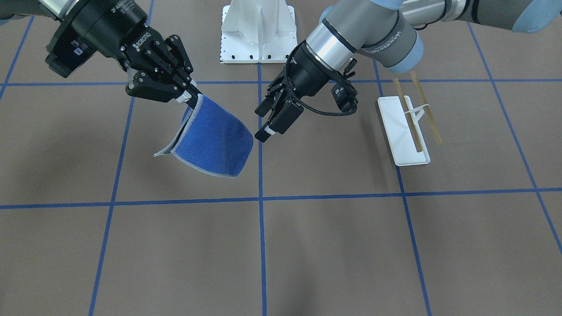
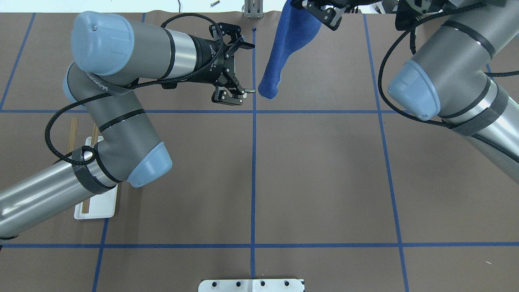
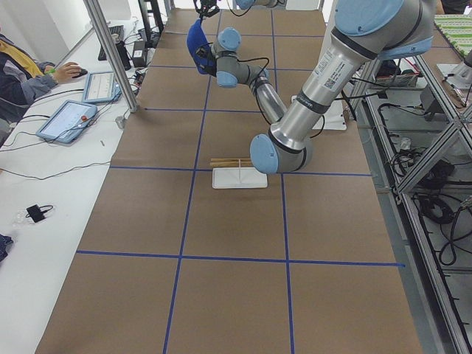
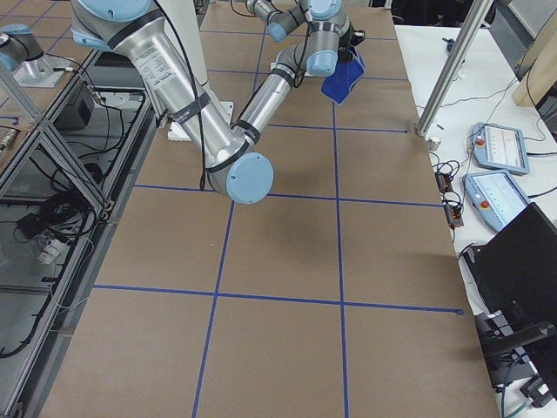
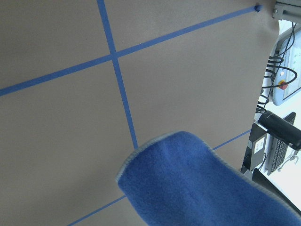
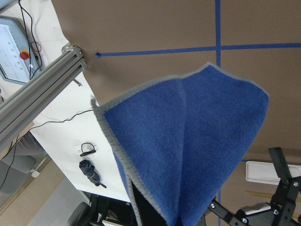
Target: Hang towel on rack
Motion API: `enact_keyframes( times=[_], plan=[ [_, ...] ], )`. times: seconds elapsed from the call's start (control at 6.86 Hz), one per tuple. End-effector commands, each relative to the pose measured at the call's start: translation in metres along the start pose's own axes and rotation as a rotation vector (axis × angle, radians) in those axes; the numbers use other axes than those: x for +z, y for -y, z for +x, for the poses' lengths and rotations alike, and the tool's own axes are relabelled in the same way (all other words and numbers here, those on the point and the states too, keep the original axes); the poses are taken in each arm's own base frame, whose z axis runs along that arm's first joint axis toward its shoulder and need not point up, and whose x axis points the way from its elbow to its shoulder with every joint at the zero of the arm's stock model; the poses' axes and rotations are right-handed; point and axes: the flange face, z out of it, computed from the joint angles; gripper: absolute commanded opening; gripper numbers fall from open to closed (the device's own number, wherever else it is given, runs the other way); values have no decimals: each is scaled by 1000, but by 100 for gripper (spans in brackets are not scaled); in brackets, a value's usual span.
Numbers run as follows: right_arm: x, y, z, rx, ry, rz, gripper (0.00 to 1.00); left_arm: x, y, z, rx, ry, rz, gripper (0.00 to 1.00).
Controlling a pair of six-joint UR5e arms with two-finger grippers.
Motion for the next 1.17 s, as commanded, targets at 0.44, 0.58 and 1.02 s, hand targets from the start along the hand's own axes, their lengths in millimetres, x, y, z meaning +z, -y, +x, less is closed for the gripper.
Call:
enact_keyframes(
  times=[0.44,0.58,1.02],
  plan=[
    [-2,-12,0,24,22,-17,0,11,10,4,-118,-69,-17,97],
    [-2,-13,1,27,21,-19,0,14,9,-1,-132,-61,-18,97],
    [-6,-18,3,35,25,-35,0,18,6,-13,-131,-45,-33,97]
  ],
)
